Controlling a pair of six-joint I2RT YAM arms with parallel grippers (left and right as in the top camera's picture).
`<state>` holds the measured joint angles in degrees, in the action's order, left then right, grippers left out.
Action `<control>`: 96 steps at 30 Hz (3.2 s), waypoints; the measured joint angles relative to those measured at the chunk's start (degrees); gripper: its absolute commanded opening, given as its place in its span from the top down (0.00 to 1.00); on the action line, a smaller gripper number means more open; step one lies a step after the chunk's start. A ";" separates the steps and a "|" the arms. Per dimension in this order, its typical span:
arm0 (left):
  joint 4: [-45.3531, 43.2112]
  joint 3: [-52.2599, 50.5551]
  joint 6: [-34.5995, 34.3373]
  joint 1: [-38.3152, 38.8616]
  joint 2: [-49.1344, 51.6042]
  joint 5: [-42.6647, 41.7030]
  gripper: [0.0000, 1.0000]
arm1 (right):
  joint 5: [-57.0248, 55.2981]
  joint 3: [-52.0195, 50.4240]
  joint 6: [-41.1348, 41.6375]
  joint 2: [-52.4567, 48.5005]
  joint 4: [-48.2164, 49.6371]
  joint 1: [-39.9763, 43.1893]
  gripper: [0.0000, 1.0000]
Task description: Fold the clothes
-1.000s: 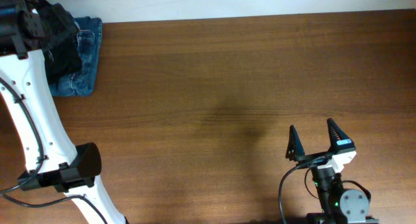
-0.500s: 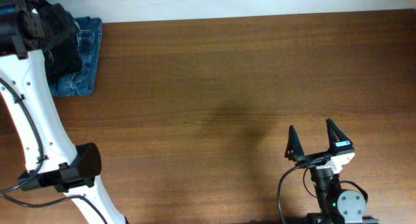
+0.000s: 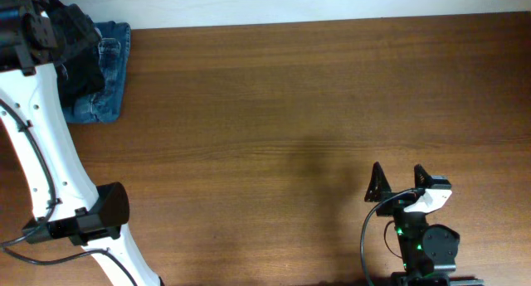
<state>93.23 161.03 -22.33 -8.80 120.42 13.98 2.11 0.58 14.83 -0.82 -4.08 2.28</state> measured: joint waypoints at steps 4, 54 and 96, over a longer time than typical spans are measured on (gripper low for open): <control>0.00 0.00 0.02 0.00 0.00 -0.02 0.01 | -0.81 0.00 -0.26 0.02 -0.04 0.00 0.01; 3.34 0.00 0.00 0.00 -0.02 -0.09 0.01 | -0.83 0.00 -0.48 0.02 -0.07 0.00 0.01; -81.35 -134.57 0.68 12.87 -77.96 -4.15 0.01 | -1.27 0.00 -0.52 0.13 -0.15 0.00 0.01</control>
<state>11.88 26.46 -21.65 4.08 42.46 9.82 0.84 0.58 14.31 -0.69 -4.23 2.28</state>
